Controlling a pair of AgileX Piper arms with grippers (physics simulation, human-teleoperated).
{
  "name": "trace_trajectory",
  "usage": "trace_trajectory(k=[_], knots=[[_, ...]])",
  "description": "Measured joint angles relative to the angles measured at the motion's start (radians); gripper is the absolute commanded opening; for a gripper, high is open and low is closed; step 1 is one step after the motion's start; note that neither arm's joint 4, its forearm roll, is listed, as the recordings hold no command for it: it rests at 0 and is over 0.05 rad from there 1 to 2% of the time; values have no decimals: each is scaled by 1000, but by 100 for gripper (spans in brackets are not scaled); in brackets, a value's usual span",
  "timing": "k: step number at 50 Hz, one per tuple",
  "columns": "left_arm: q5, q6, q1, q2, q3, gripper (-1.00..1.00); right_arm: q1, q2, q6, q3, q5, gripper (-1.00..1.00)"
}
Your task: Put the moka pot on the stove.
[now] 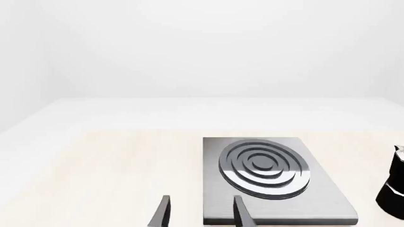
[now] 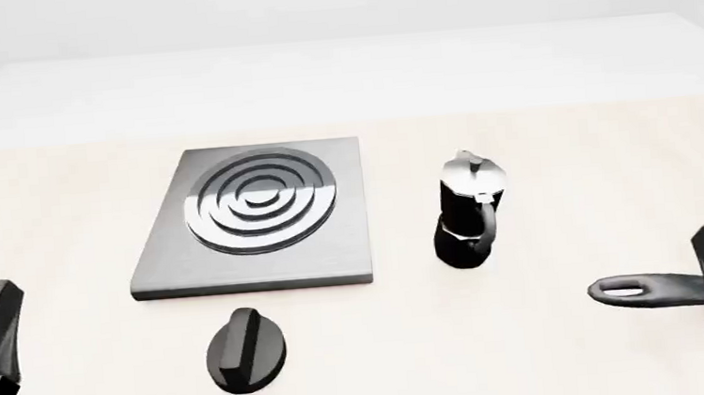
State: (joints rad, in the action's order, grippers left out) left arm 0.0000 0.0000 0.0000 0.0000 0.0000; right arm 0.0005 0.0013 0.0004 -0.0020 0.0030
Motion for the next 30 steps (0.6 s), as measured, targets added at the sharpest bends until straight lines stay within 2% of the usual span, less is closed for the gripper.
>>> trace_trajectory(k=[30], knots=[[0, 0, 0, 0, 0, 100, 46, 9, -11, -36, 26, 100]])
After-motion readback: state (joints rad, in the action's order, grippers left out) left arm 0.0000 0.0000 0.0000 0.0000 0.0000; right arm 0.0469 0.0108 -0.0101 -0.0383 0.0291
